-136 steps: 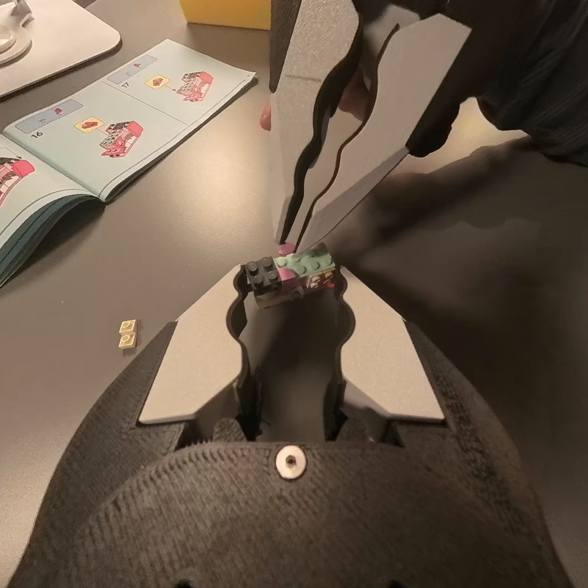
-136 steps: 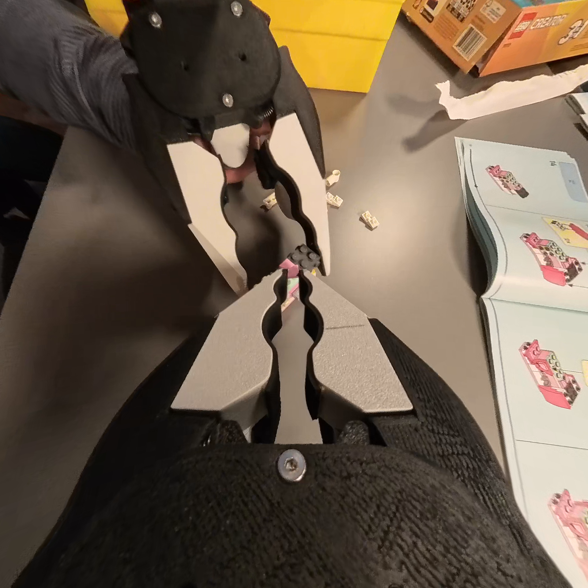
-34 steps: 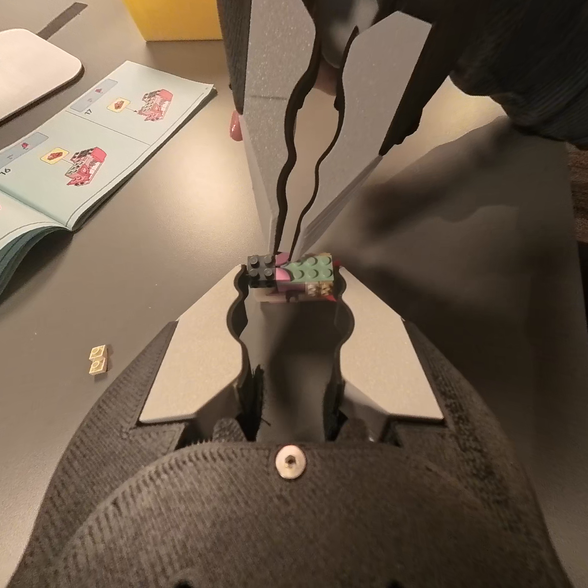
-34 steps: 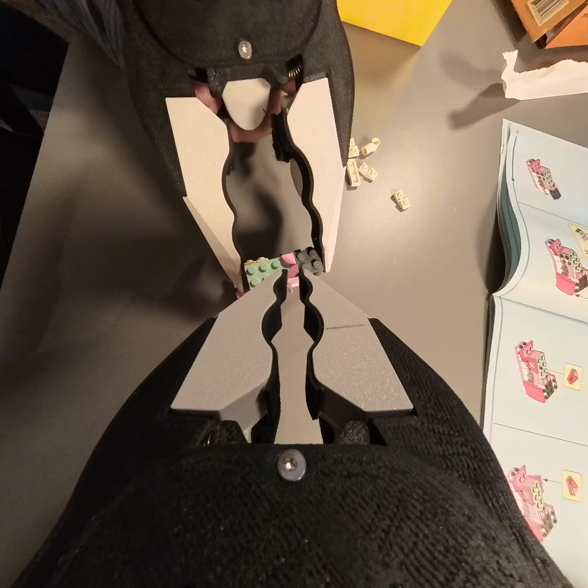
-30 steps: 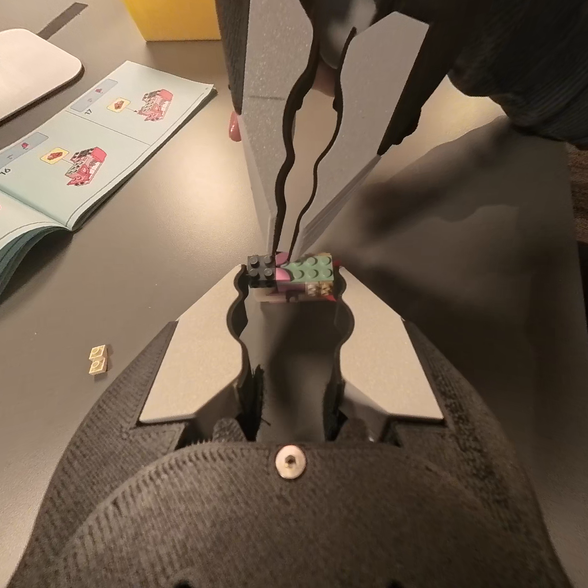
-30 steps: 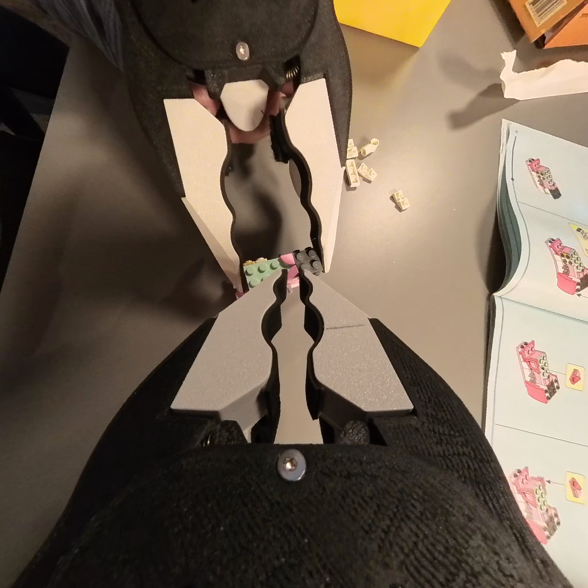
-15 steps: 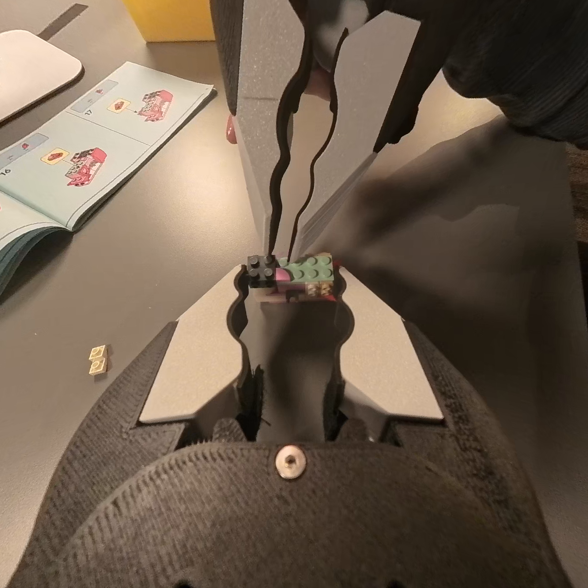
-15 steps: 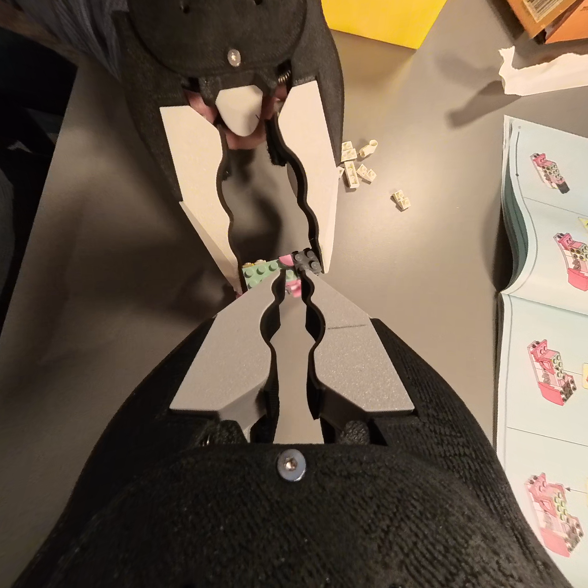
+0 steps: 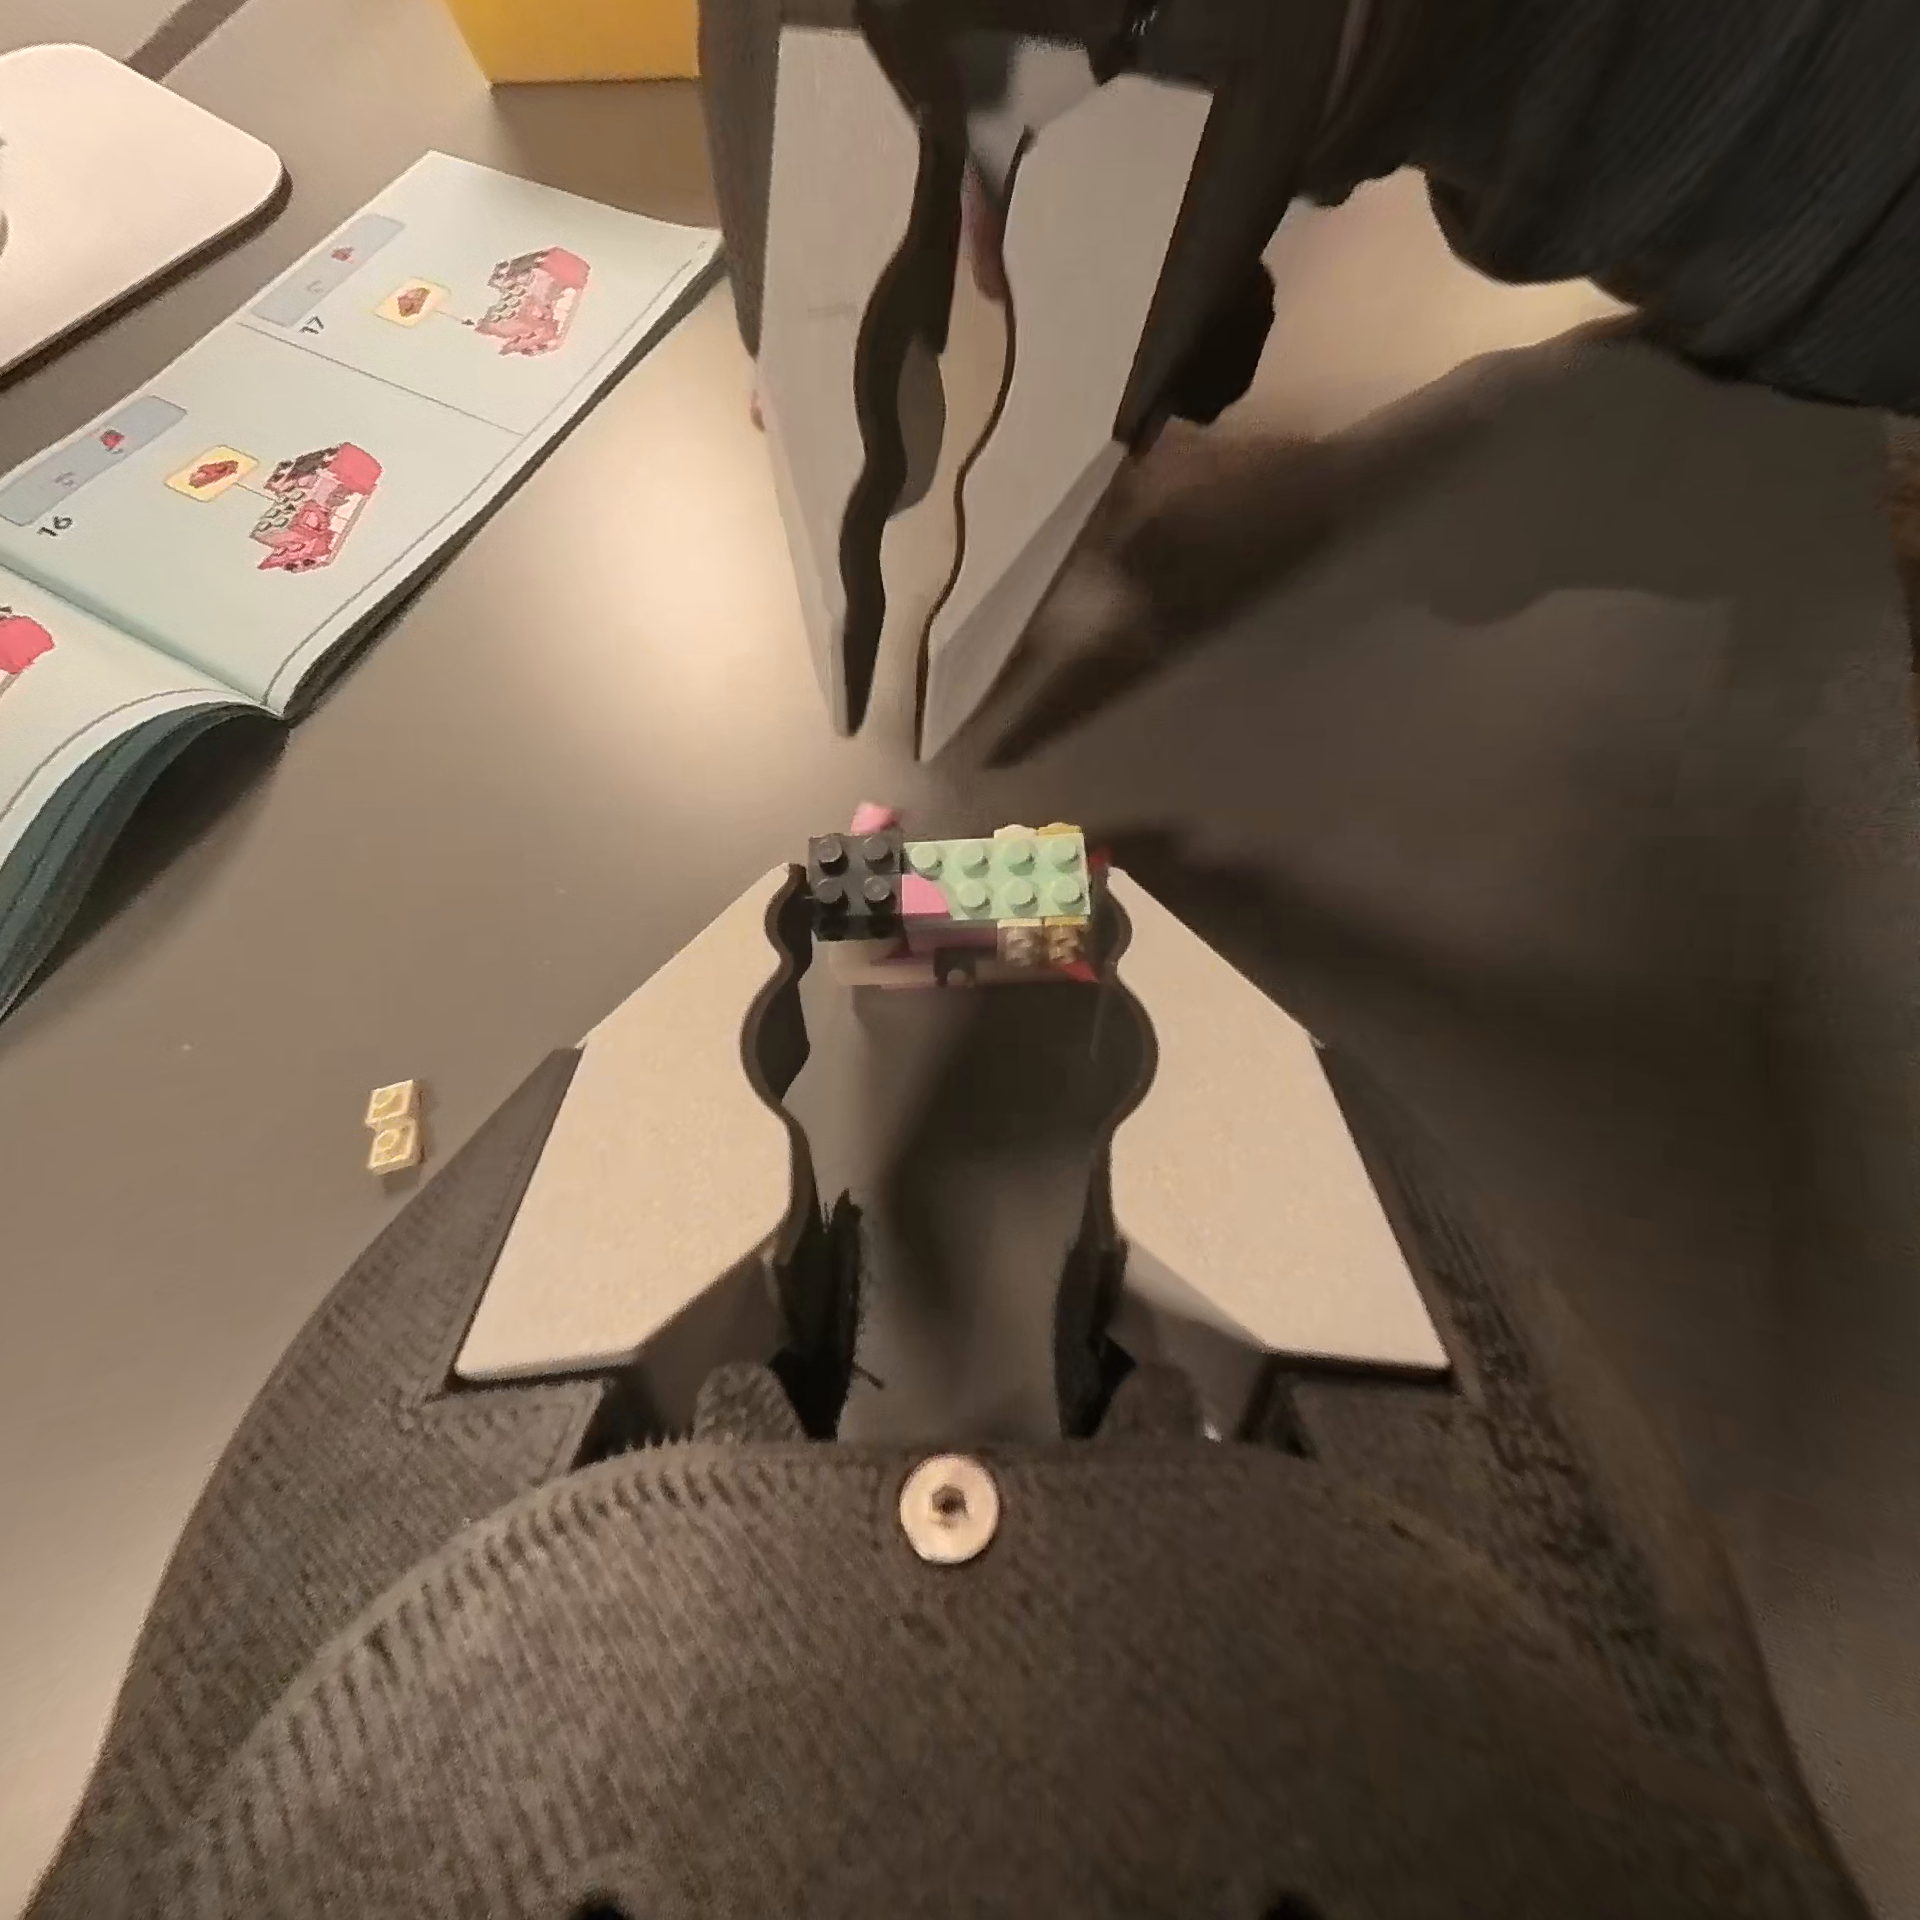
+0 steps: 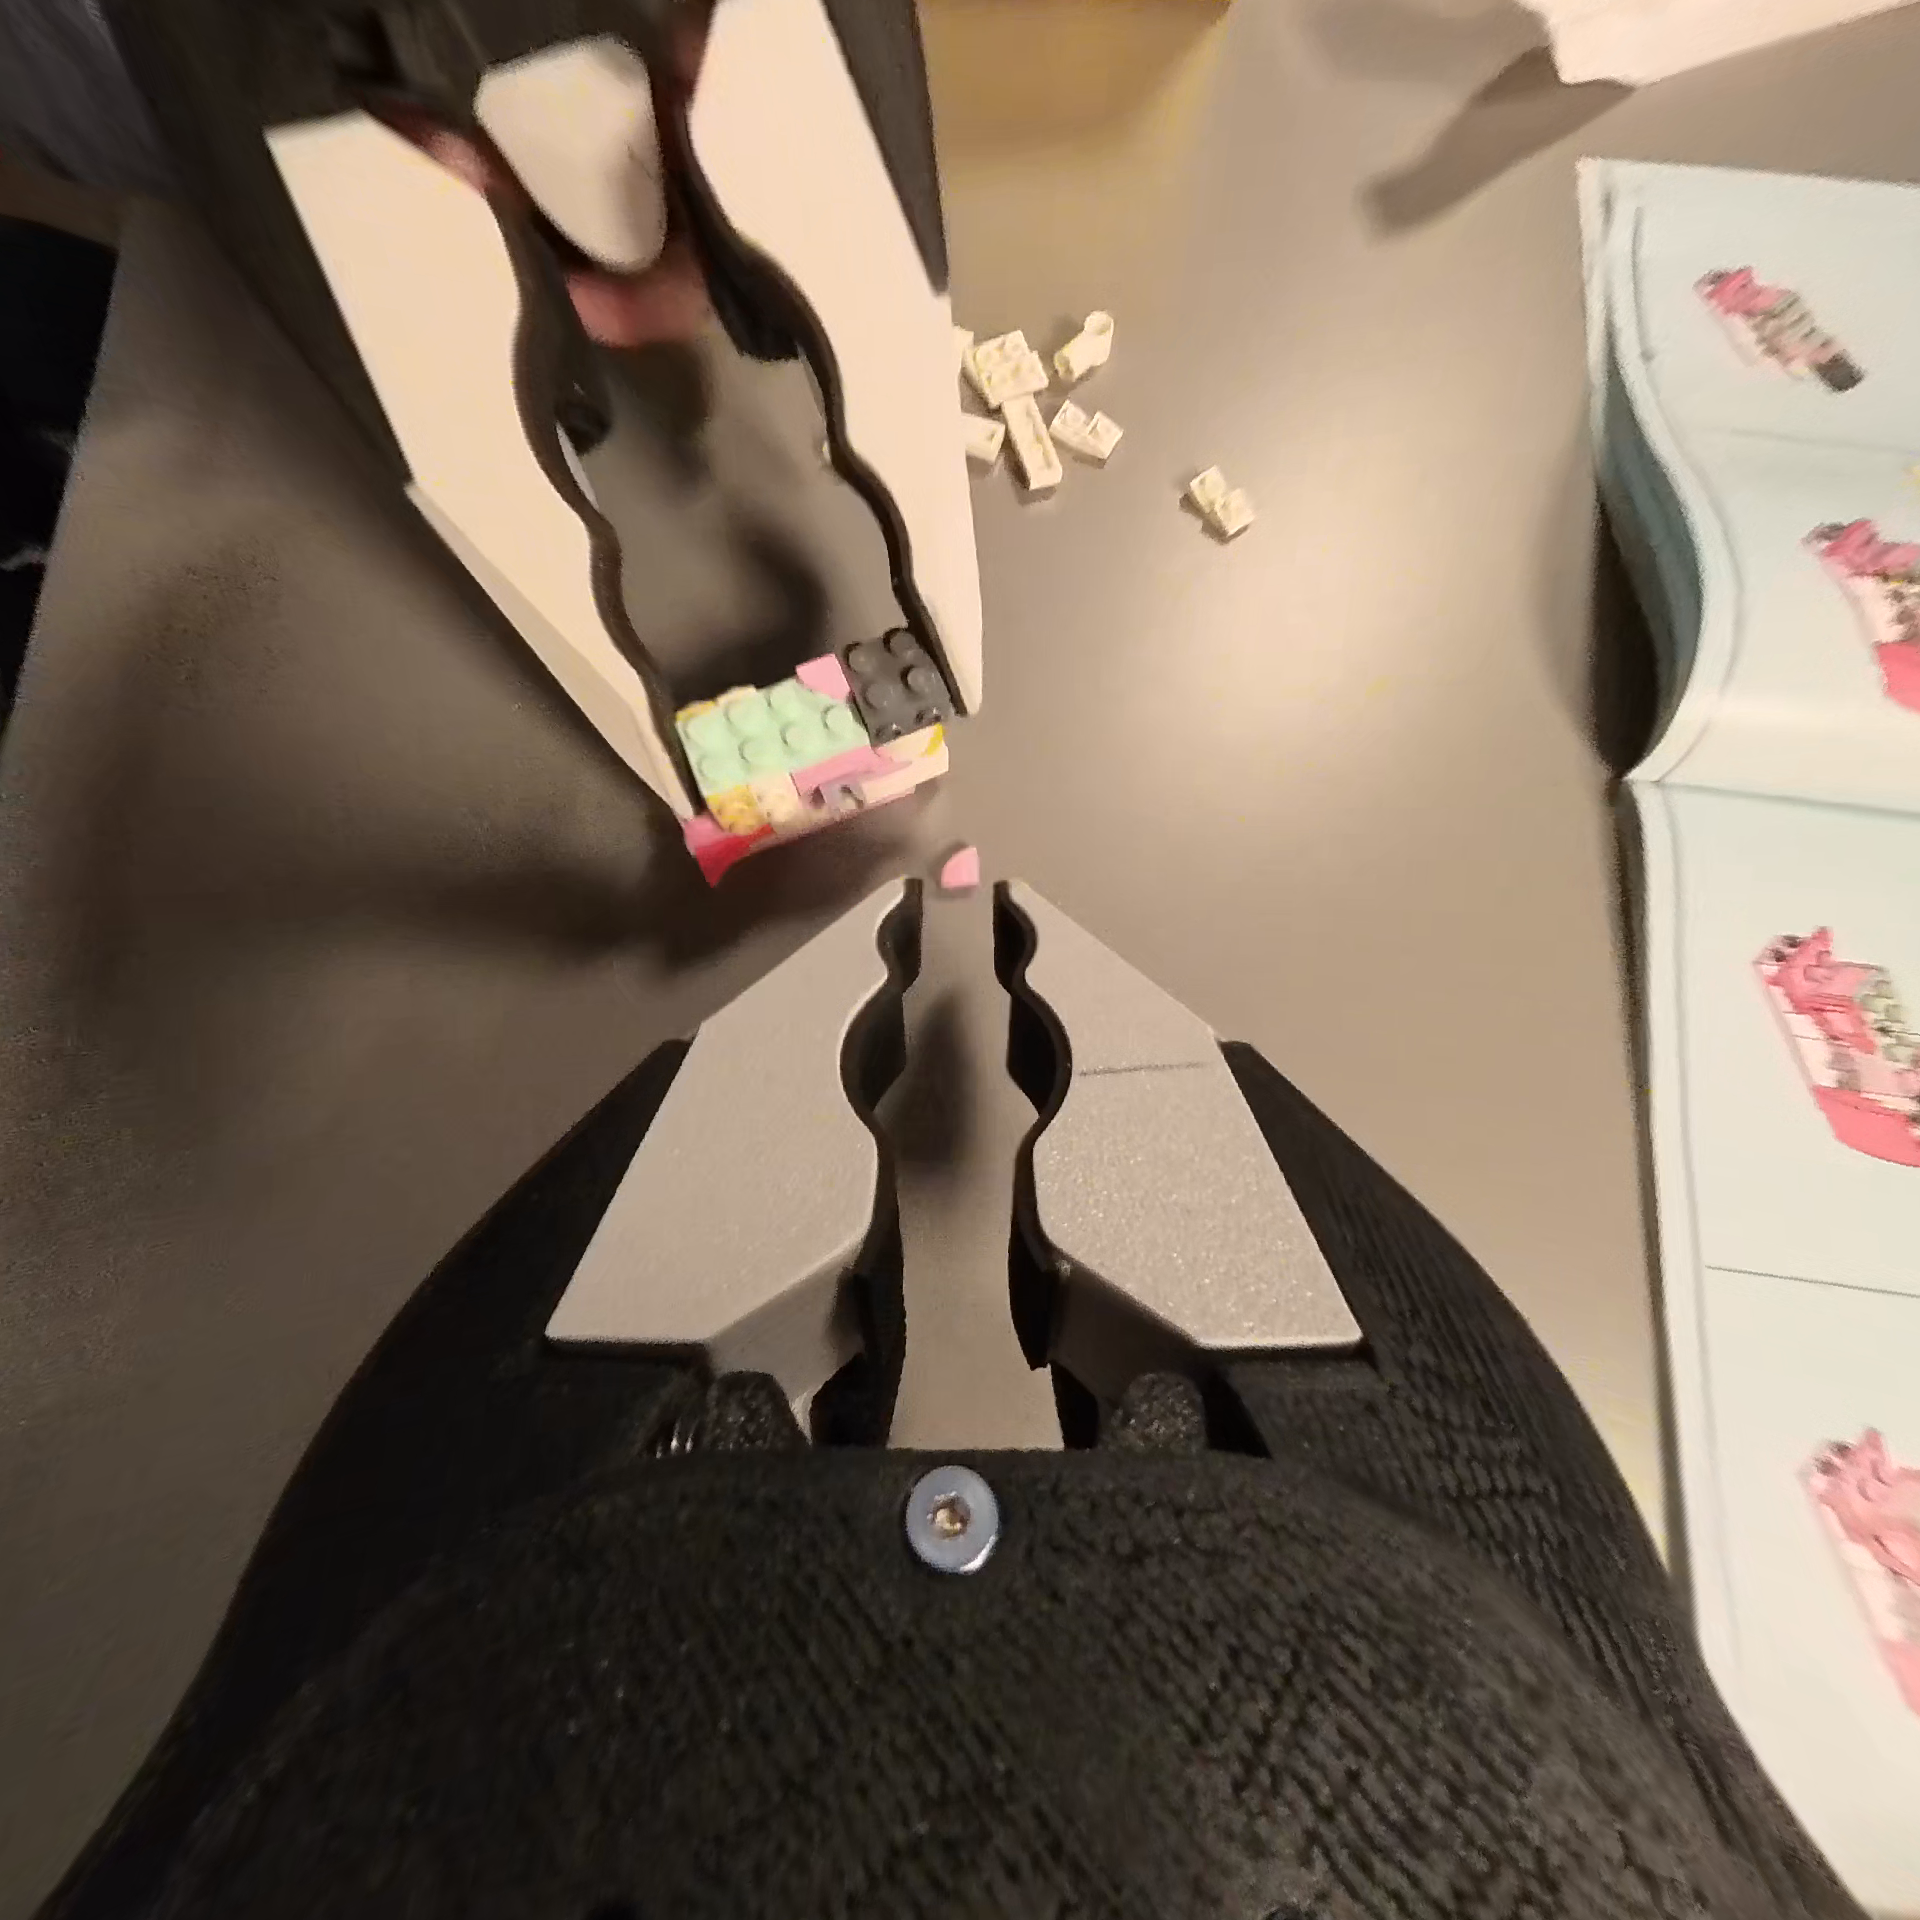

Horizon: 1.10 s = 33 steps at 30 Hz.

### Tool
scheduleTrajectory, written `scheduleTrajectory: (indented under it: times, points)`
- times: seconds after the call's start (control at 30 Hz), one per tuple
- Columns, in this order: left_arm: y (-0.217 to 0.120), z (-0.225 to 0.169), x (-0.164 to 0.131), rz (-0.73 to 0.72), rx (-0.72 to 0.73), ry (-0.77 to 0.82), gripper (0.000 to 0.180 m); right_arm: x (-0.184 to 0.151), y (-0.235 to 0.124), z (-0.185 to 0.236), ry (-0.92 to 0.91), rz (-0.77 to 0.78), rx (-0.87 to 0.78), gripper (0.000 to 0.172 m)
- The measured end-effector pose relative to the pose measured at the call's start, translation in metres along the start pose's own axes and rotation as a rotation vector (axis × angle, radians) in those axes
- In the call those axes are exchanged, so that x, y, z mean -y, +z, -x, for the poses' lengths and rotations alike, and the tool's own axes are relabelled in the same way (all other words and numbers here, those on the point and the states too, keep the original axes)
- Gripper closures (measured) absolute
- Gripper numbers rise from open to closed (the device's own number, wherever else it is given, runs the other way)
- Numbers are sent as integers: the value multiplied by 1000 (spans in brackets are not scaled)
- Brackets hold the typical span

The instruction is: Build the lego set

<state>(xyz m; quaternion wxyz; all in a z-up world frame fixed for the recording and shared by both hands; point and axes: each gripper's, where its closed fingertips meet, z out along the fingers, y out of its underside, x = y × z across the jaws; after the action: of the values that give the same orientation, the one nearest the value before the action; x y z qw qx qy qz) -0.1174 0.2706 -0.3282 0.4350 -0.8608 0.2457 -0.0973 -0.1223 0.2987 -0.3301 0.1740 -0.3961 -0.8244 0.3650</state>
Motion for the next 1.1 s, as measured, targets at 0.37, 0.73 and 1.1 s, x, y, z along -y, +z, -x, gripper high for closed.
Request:
scheduleTrajectory:
  times: [0.37, 0.73, 1.1]
  points:
    - [-1, 1, -1, 2, -3, 5, 127, -7, 14, -4, -35, 24, -20, 161]
    - [-1, 0, -1, 5, -12, 12, 127, -1, 11, 8, -82, -27, 45, 159]
    - [-1, -1, -1, 4, -29, 25, 128, -3, 20, 8, -107, -46, 85, 157]
